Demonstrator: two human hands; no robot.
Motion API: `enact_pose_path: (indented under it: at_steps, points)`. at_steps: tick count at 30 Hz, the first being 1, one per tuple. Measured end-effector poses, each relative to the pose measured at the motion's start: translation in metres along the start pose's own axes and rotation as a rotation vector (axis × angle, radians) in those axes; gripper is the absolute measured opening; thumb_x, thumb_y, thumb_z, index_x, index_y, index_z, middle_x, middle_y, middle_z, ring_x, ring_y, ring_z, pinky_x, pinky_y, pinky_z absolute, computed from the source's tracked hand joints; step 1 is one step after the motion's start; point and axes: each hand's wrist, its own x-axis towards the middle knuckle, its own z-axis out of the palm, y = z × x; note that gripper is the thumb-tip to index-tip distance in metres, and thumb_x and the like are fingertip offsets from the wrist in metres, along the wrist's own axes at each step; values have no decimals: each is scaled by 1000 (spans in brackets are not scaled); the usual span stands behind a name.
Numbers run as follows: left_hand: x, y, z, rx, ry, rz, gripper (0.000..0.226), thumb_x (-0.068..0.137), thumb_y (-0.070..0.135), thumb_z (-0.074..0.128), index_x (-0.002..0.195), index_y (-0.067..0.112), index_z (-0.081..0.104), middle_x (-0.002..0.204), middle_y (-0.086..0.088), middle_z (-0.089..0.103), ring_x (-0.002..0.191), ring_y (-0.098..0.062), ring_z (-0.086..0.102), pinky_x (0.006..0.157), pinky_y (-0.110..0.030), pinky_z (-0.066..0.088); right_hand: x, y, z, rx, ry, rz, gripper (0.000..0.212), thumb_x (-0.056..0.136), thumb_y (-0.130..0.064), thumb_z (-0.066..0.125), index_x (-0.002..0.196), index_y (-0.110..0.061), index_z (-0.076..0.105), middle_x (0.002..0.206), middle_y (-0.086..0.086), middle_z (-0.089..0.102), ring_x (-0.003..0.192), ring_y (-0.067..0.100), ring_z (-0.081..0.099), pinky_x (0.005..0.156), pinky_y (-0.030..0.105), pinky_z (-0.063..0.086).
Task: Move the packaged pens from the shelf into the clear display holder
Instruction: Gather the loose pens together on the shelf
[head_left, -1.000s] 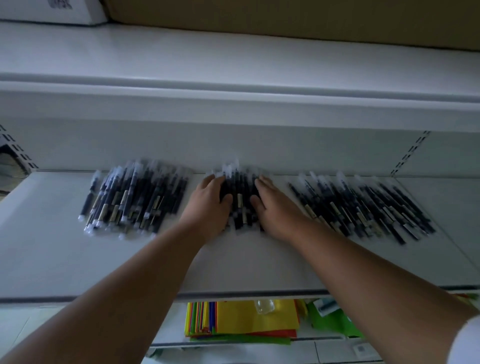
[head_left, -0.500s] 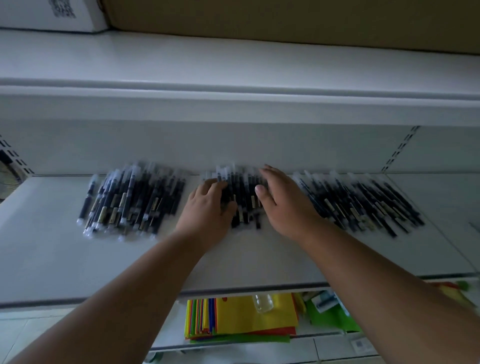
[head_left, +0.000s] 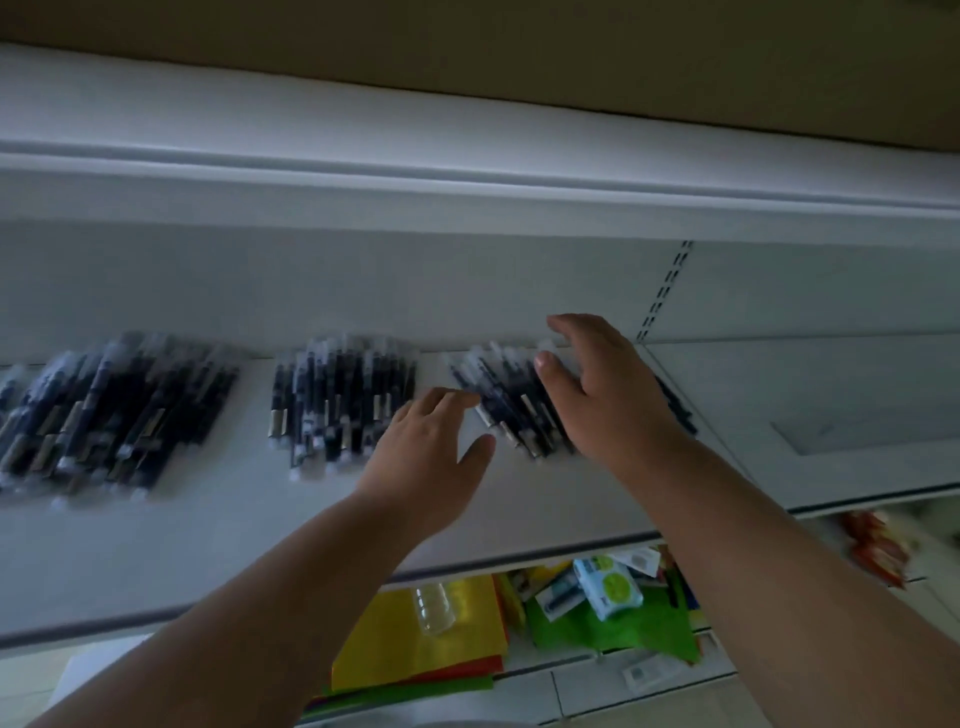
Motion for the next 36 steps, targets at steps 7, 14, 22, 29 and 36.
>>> enact_pose_path:
  at_steps: [7, 14, 22, 29, 36]
  points:
    - [35, 44, 44, 5, -5, -201, 60, 97, 50, 46, 150, 25, 32, 153, -2, 34, 136, -28, 37, 109, -38, 34, 9, 74, -34, -17, -47, -2, 48, 99, -38, 48, 142, -17, 45, 143, 1, 47, 132, 18, 43, 107, 33, 37]
    - [58, 60, 67, 148, -6, -356, 76, 97, 63, 31, 157, 22, 8, 165, -10, 6, 150, -32, 11, 119, -43, 17, 18, 136, -29, 1, -172, 79, 46, 100, -39, 46, 139, -16, 48, 139, 3, 51, 124, 20, 50, 103, 35, 41]
    - [64, 62, 72, 174, 9, -243, 59, 98, 52, 43, 149, 24, 36, 156, -3, 33, 141, -29, 31, 113, -39, 29, 23, 152, 4, -16, -392, 138, 49, 102, -41, 39, 142, -13, 42, 146, 8, 45, 135, 27, 42, 102, 34, 36]
    - [66, 53, 62, 38, 58, -339, 65, 96, 52, 47, 152, 24, 29, 158, -4, 29, 140, -29, 33, 112, -42, 32, 30, 167, -12, 17, -338, 81, 54, 101, -48, 34, 142, -14, 40, 132, 6, 50, 127, 20, 44, 99, 34, 32]
    - [70, 65, 66, 175, -59, -237, 61, 99, 50, 44, 152, 22, 32, 161, -4, 26, 145, -25, 28, 116, -34, 24, 24, 150, 21, 2, -473, 87, 53, 105, -37, 32, 148, -5, 31, 161, 8, 19, 149, 24, 17, 118, 35, 18]
